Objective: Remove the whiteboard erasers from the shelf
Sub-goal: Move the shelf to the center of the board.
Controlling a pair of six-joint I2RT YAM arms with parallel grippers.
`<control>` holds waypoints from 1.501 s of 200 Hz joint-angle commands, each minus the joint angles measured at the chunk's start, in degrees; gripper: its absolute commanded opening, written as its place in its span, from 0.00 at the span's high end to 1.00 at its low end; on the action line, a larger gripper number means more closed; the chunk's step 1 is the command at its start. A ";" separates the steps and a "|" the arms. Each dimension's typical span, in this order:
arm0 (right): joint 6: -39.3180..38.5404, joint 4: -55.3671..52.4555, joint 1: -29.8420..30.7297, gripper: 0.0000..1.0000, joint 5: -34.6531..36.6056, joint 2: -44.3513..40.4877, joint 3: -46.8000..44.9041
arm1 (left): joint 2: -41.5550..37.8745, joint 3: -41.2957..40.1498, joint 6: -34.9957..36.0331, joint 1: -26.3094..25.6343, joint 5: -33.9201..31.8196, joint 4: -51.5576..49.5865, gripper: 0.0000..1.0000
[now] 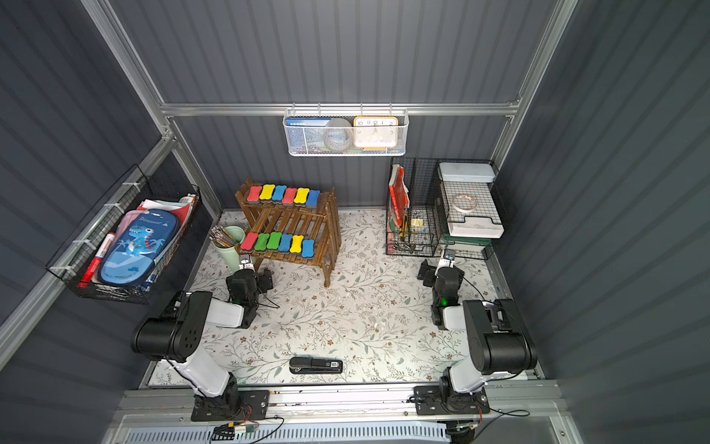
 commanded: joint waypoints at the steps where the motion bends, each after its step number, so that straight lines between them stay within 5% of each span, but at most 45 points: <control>1: 0.76 -0.36 -1.09 0.01 -2.88 -0.19 -0.09 | -0.50 0.47 -0.40 -0.08 0.54 0.16 0.01; 15: 1.76 -0.57 -0.79 0.01 0.51 -1.81 -0.21 | -3.11 0.89 -0.46 -0.11 0.64 -1.75 0.01; 43: 4.56 -20.69 -0.69 0.01 5.42 -10.18 5.33 | -7.17 8.29 -6.04 -0.21 -9.54 -19.61 0.01; 81: 11.73 -39.14 -0.04 0.01 9.91 -12.95 12.75 | -11.12 14.02 -8.56 -0.16 -8.15 -25.91 0.01; 100: 12.94 -42.48 2.08 0.01 14.61 -13.73 14.60 | -12.01 19.71 -20.14 -0.12 -15.83 -34.23 0.01; 126: 26.13 -42.00 2.41 0.01 20.80 -15.96 14.29 | -10.11 36.39 -50.66 0.18 -25.67 -72.82 0.00; 145: 42.52 -52.51 1.67 0.01 22.28 -17.55 15.94 | -8.01 41.75 -45.28 0.24 -23.26 -75.88 0.01; 176: 38.41 -42.21 1.20 0.02 6.29 -18.04 12.22 | -12.25 38.87 -45.86 0.23 -18.74 -74.26 0.01; 218: 33.11 -55.25 5.71 0.10 -8.55 -17.08 21.03 | -22.09 32.43 -42.22 -0.19 -7.31 -66.92 0.01; 248: 31.95 -55.33 13.38 0.15 -12.33 -16.48 23.99 | -21.99 37.51 -41.75 -1.54 -1.52 -74.54 0.01; 300: 30.97 -54.05 27.31 0.20 -15.49 -10.07 34.60 | -30.05 32.45 -42.66 -10.67 0.45 -72.48 0.01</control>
